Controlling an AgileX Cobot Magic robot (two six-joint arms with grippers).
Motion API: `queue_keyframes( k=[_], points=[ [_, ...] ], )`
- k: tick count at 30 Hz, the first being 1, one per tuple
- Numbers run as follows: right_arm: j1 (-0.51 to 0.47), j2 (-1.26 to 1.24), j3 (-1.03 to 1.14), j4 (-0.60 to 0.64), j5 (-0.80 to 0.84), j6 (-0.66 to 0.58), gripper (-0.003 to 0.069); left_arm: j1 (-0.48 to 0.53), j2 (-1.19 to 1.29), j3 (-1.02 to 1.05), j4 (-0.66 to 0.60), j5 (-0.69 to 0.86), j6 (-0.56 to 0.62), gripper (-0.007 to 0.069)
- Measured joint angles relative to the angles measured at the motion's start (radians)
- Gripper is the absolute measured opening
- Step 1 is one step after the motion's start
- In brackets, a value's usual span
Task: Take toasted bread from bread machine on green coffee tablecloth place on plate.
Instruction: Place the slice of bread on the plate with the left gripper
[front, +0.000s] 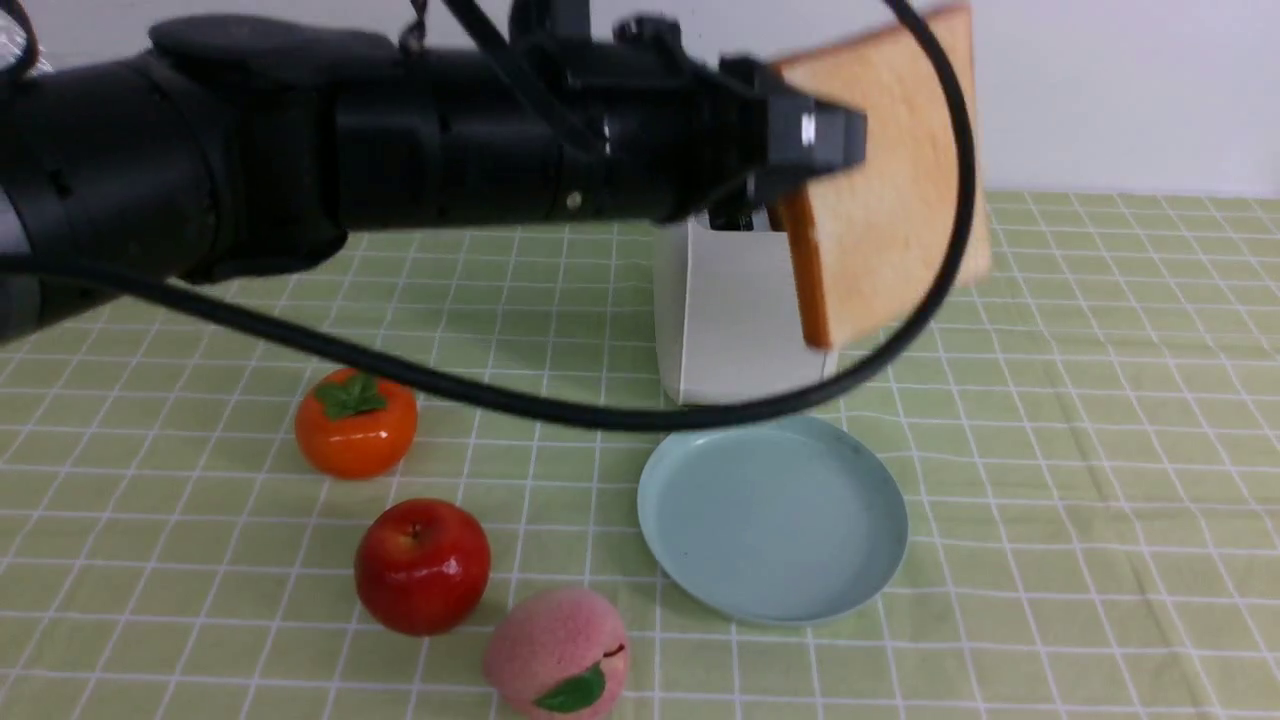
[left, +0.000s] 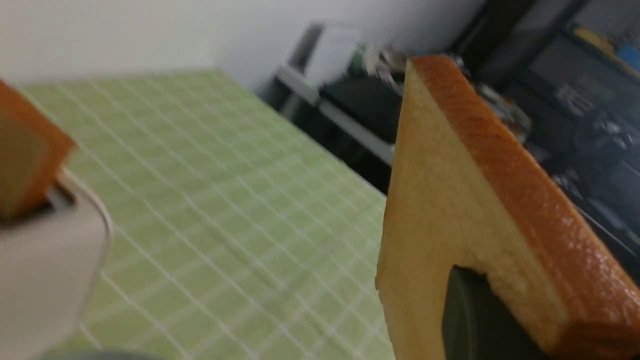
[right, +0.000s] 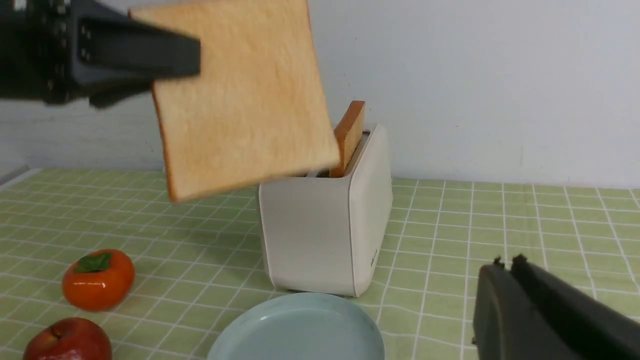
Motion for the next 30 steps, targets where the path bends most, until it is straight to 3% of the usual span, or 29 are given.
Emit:
queue_keyframes(
  k=[3,6,14,22,25,26,27,29,30],
  points=[
    [0.0,0.0,0.0,0.0,0.0,0.0,0.003,-0.001,0.052,0.021,0.124,0.026,-0.13,0.0099],
    [0.0,0.0,0.0,0.0,0.0,0.0,0.0032,-0.001,0.122,0.022,0.155,0.003,-0.19,0.0099],
    [0.0,0.0,0.0,0.0,0.0,0.0,0.0033,-0.001,0.274,0.022,0.104,-0.132,-0.192,0.0099],
    [0.0,0.0,0.0,0.003,0.004,0.0,0.0033,-0.001,0.334,0.022,0.069,-0.143,-0.196,0.0108],
    [0.0,0.0,0.0,0.003,0.004,0.0,0.0034,0.0,0.344,0.021,0.069,-0.143,-0.197,0.0164],
    [0.0,0.0,0.0,0.002,0.005,0.0,0.0034,0.001,0.347,0.021,0.086,-0.142,-0.2,0.0237],
    [0.0,0.0,0.0,0.001,0.005,0.0,0.0034,0.001,0.348,0.021,0.088,-0.142,-0.201,0.0258],
    [0.0,0.0,0.0,0.0,0.009,0.0,0.0034,0.001,0.348,0.021,0.113,-0.139,-0.208,0.0407],
    [0.0,0.0,0.0,0.0,0.01,0.0,0.0034,0.001,0.348,0.021,0.114,-0.139,-0.208,0.0419]
  ],
)
